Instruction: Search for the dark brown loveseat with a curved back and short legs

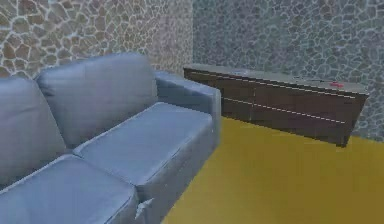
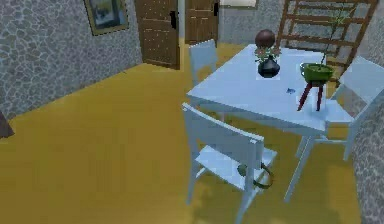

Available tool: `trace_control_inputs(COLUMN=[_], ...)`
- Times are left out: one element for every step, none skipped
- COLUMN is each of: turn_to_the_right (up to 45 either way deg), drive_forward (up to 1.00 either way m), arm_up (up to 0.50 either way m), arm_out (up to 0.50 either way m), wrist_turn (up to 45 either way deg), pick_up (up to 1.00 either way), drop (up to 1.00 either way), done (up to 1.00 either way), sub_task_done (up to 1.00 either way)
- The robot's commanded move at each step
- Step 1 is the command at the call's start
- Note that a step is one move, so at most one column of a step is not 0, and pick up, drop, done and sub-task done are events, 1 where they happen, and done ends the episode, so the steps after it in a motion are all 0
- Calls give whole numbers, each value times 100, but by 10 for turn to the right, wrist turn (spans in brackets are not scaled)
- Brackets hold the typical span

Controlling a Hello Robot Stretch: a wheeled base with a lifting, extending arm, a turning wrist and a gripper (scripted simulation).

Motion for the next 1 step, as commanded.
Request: trace_control_inputs(turn_to_the_right=[450], drive_forward=[0], arm_up=[0], arm_out=[0], wrist_turn=[0], pick_up=[0], drop=[0], done=[0], sub_task_done=[0])
